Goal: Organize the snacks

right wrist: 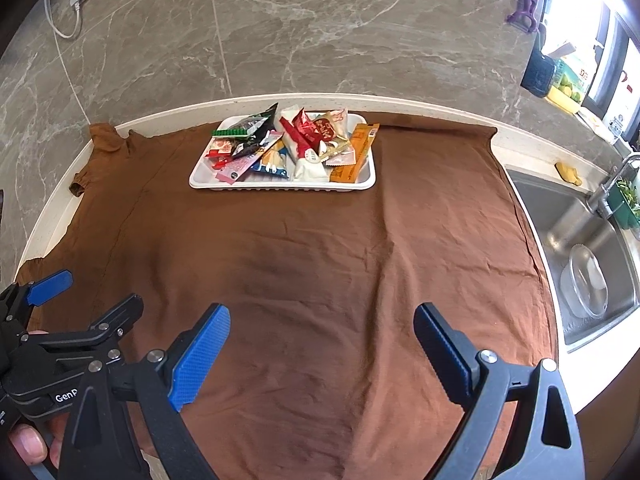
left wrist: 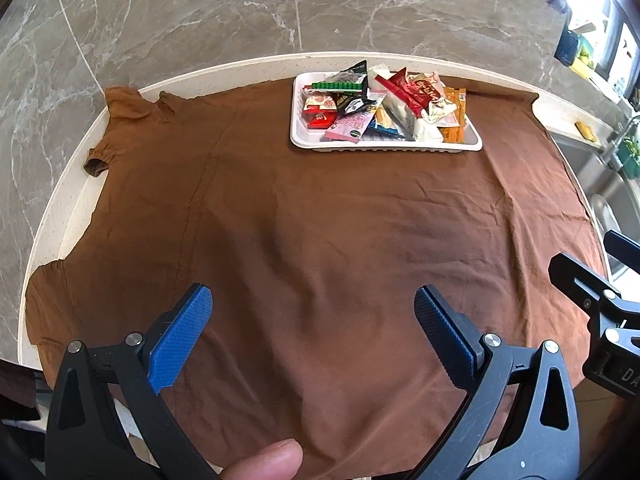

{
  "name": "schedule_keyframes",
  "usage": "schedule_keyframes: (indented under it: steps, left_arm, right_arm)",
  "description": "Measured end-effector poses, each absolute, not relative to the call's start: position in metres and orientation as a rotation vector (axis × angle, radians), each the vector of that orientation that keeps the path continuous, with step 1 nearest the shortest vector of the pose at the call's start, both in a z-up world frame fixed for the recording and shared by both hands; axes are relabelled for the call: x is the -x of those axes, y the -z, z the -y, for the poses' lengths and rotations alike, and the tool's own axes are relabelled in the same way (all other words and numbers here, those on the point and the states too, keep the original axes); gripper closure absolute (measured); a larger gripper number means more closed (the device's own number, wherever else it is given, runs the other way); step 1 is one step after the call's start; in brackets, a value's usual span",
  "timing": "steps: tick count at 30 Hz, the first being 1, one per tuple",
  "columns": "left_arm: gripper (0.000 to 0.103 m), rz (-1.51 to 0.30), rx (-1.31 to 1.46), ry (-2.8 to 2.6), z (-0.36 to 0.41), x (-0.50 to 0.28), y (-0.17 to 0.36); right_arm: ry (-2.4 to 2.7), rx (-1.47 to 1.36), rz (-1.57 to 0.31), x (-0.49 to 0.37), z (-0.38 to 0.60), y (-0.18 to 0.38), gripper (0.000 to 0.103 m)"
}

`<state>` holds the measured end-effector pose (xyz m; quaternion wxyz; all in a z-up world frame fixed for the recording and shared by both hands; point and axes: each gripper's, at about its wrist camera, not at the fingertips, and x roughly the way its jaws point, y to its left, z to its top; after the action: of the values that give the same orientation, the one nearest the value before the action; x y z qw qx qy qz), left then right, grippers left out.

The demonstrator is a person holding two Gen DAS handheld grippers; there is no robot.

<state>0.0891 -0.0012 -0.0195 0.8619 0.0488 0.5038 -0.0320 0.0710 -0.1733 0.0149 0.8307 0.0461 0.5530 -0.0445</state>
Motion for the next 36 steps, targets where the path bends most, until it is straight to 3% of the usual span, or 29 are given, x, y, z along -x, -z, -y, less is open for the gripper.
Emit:
schedule_keyframes:
  steps: [36]
  left_arm:
    - [0.000, -1.088, -0.053, 0.056, -0.008, -0.096, 0.026]
  right_arm:
    - [0.086, -0.077, -1.193, -0.081, 0.163, -0.009, 0.008]
